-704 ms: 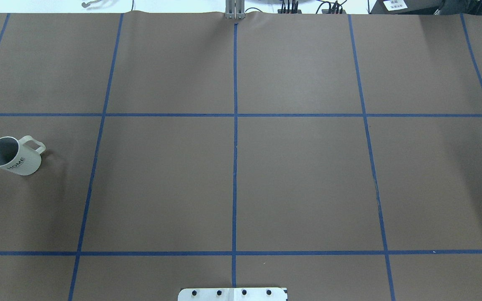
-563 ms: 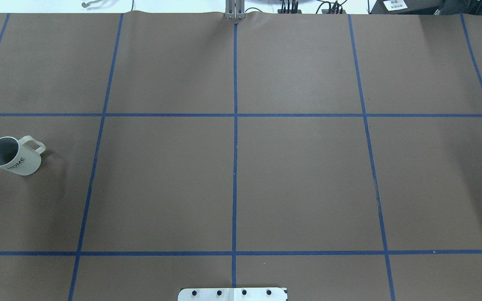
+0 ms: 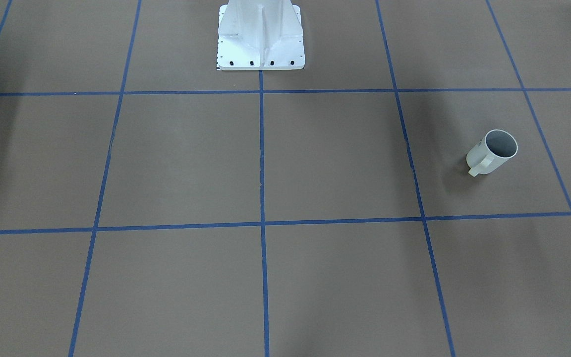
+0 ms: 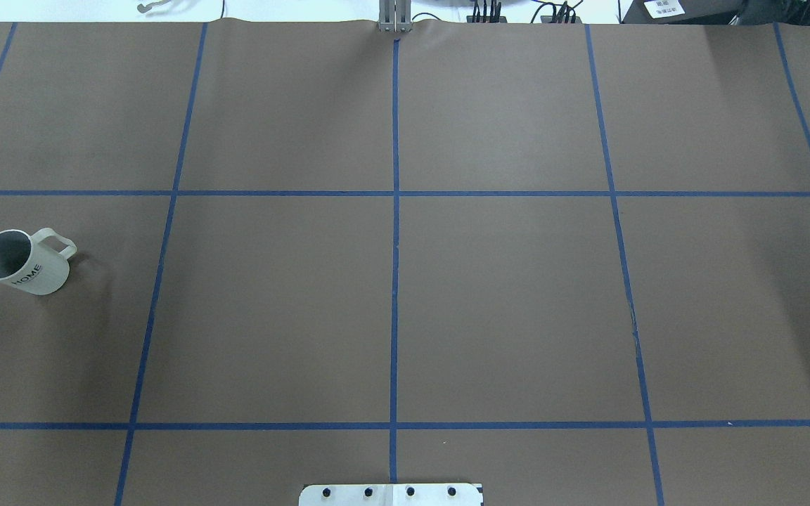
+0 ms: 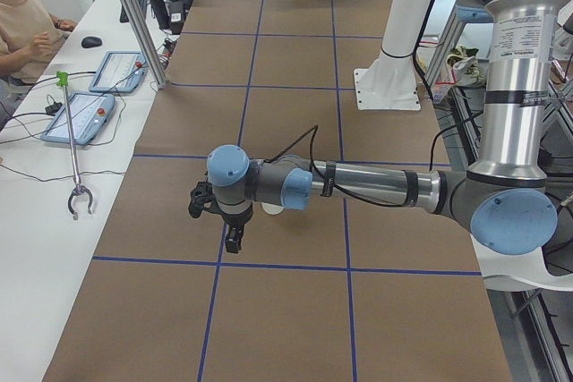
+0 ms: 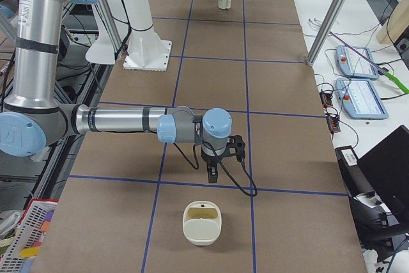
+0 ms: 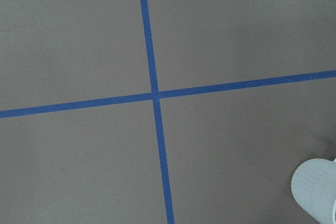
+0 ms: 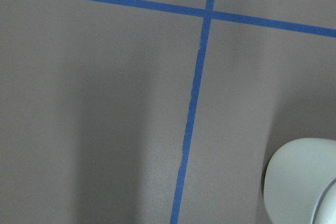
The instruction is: Left arm hands cup to right arm to dump lemon
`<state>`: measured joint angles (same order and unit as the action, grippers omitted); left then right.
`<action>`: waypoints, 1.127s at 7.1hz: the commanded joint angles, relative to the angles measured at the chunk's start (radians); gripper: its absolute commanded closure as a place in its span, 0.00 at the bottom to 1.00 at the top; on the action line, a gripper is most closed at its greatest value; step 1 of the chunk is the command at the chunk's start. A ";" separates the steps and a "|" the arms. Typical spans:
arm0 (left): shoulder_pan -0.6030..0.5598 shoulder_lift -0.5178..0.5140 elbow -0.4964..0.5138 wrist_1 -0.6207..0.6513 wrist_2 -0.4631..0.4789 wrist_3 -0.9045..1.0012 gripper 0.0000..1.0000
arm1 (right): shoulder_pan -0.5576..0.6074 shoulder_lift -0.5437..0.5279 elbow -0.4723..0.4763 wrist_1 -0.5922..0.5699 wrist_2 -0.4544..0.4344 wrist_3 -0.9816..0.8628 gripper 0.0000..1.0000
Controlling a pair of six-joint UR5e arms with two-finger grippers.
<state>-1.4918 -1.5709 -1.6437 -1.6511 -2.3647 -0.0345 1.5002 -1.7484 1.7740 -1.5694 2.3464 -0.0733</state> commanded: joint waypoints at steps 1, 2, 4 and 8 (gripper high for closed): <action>0.004 0.031 0.002 -0.056 -0.010 -0.002 0.00 | 0.000 0.001 -0.025 0.040 0.001 0.003 0.00; 0.096 0.034 0.004 -0.111 -0.008 -0.010 0.00 | -0.002 0.001 -0.025 0.048 -0.001 0.003 0.00; 0.193 0.035 -0.027 -0.127 -0.004 -0.137 0.00 | 0.000 0.000 -0.036 0.080 0.054 0.006 0.00; 0.386 0.035 -0.100 -0.128 0.002 -0.274 0.00 | 0.000 0.000 -0.047 0.111 0.062 0.004 0.00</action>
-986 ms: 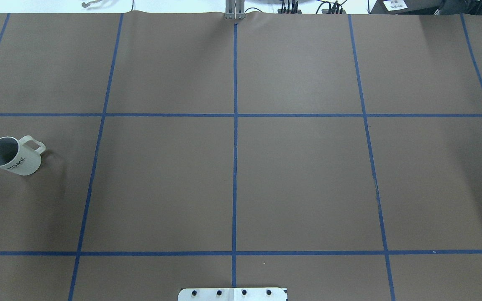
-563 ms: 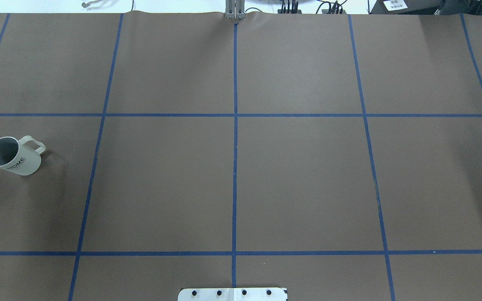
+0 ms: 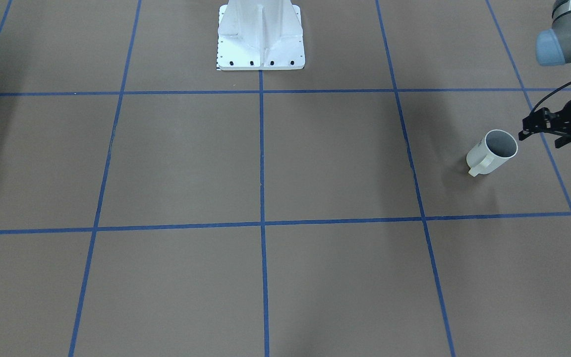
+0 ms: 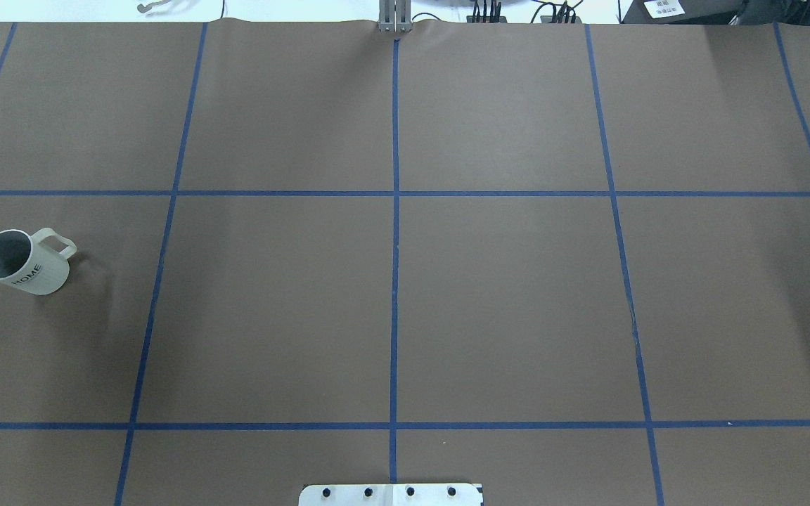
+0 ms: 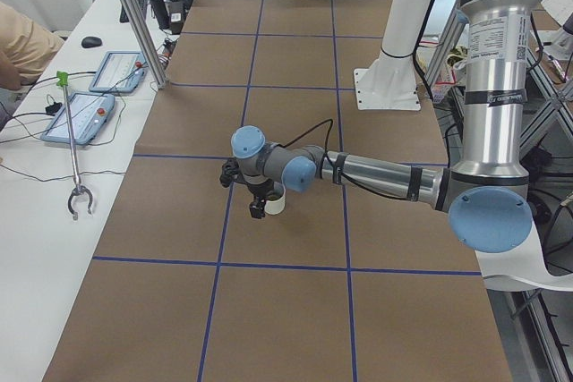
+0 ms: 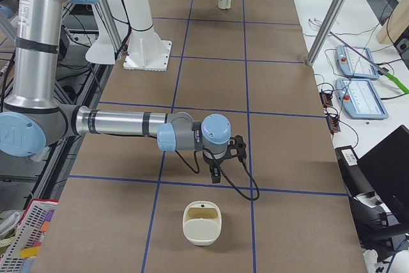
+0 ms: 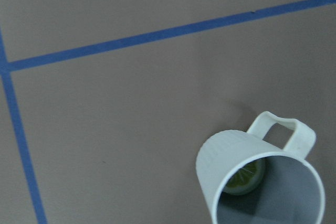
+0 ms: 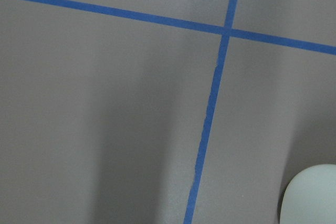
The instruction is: Left arm hands cup to right arm to dump lemon
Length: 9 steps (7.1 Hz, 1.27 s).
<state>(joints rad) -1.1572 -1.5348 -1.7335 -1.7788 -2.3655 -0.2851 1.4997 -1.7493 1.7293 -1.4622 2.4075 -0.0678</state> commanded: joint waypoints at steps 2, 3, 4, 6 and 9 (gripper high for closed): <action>0.054 0.001 0.002 -0.001 0.003 -0.017 0.02 | -0.001 0.001 -0.011 0.005 0.002 -0.001 0.00; 0.054 0.011 0.009 0.001 0.003 -0.017 0.03 | -0.001 0.001 -0.017 0.005 0.001 -0.003 0.00; 0.054 0.010 0.012 0.005 0.003 -0.032 0.03 | -0.001 0.001 -0.020 0.005 0.001 -0.003 0.00; 0.056 -0.011 0.043 0.009 -0.005 -0.046 0.03 | -0.001 -0.001 -0.020 0.005 0.002 -0.003 0.00; 0.056 -0.031 0.081 -0.001 0.000 -0.051 0.41 | -0.003 0.001 -0.024 0.010 0.002 -0.003 0.00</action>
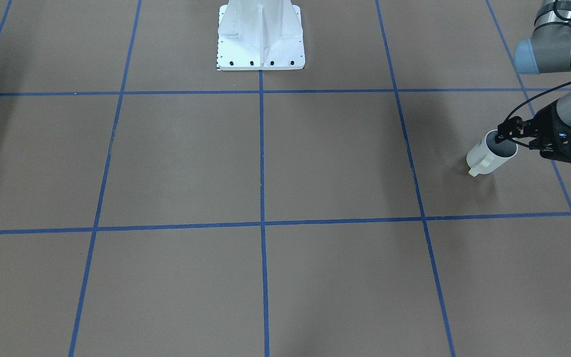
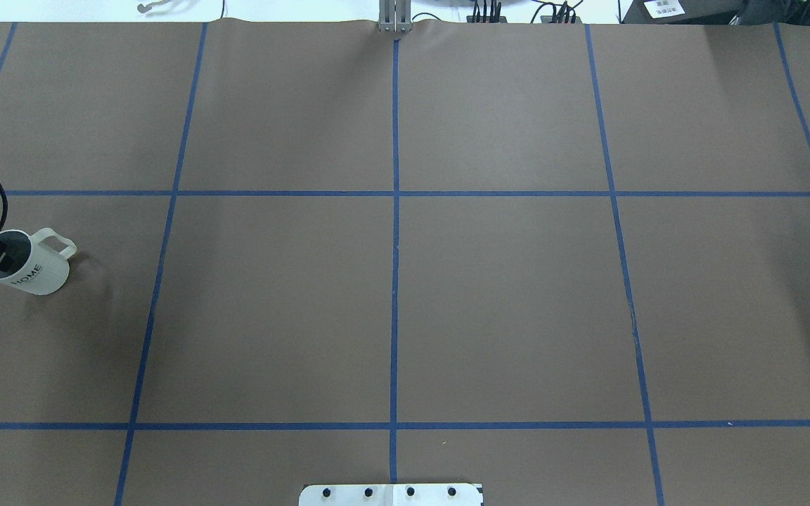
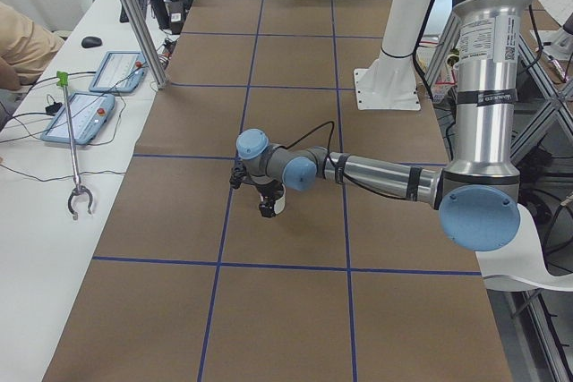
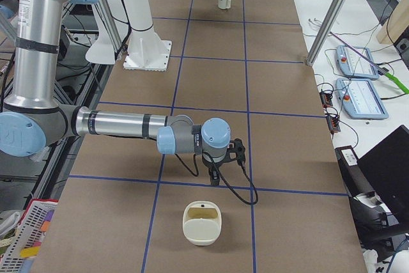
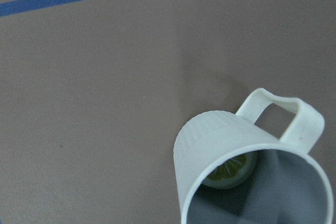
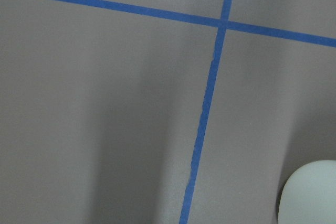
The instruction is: Left arm hands cup to right arm to dump lemon
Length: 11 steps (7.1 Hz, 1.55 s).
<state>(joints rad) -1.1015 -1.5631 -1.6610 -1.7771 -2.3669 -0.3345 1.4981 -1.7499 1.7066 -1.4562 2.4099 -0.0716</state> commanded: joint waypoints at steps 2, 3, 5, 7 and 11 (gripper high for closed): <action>0.000 0.008 -0.002 0.008 -0.005 -0.029 1.00 | -0.010 0.001 0.001 0.008 0.002 0.003 0.00; 0.000 0.011 -0.008 0.008 -0.005 -0.066 1.00 | -0.015 0.001 -0.001 0.025 0.003 0.004 0.00; -0.003 0.011 -0.074 0.013 -0.005 -0.080 1.00 | -0.016 0.001 -0.007 0.048 0.098 0.004 0.00; -0.001 -0.093 -0.220 0.271 0.000 -0.197 1.00 | -0.039 0.003 -0.005 0.175 0.120 0.060 0.00; 0.165 -0.396 -0.324 0.504 -0.005 -0.775 1.00 | -0.269 0.048 -0.009 0.708 -0.033 0.723 0.00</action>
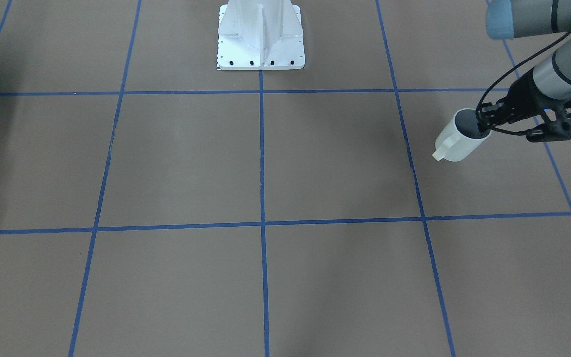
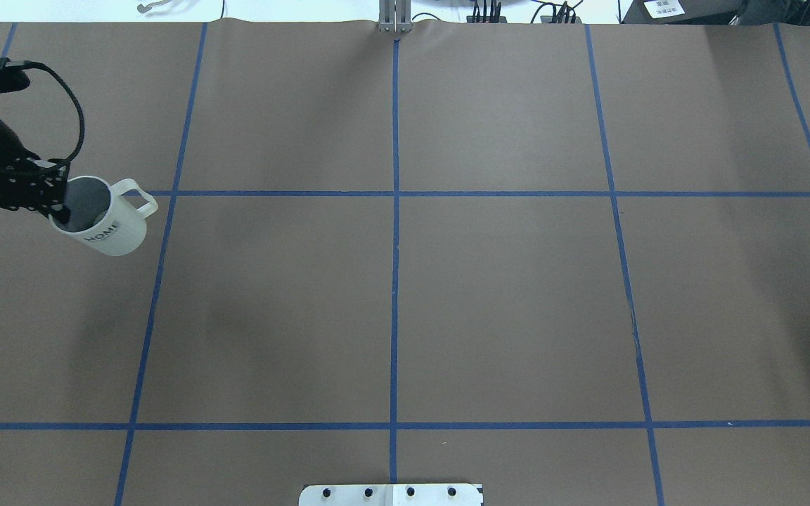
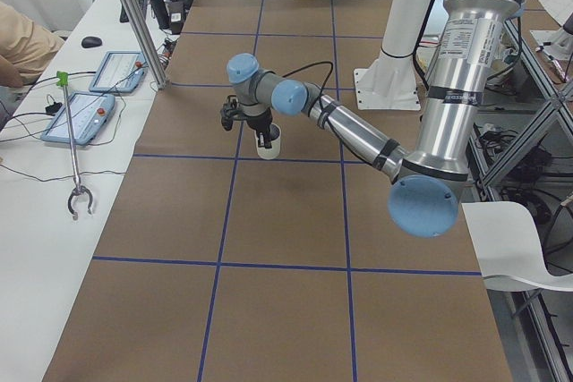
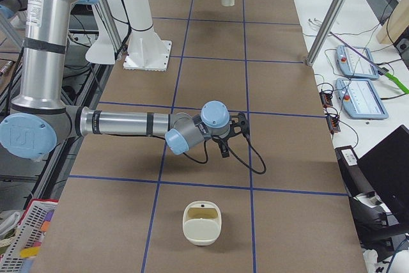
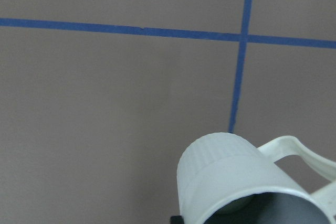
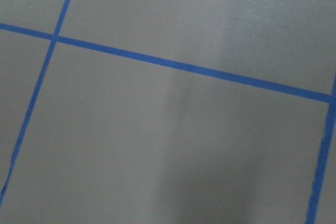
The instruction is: Left arm hands cup to right arm to dump lemon
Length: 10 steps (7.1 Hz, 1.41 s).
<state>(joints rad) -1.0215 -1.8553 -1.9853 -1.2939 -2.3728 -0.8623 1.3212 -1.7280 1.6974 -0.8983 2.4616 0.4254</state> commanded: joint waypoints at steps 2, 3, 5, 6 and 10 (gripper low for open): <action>0.216 -0.290 0.064 0.019 0.003 -0.679 1.00 | -0.331 0.079 0.004 0.316 -0.378 0.508 0.00; 0.234 -0.408 0.136 0.019 0.001 -0.761 1.00 | -0.446 0.134 0.022 0.318 -0.500 0.615 0.00; 0.288 -0.583 0.262 0.010 0.007 -0.930 1.00 | -0.592 0.201 0.071 0.318 -0.703 0.705 0.00; 0.288 -0.643 0.317 0.011 0.009 -0.990 1.00 | -0.669 0.208 0.112 0.320 -0.834 0.707 0.00; 0.296 -0.838 0.569 -0.007 0.107 -1.265 1.00 | -1.069 0.329 0.148 0.318 -1.545 0.687 0.01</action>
<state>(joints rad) -0.7277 -2.6289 -1.4998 -1.2903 -2.2879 -2.0677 0.3536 -1.4354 1.8458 -0.5799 1.0912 1.1203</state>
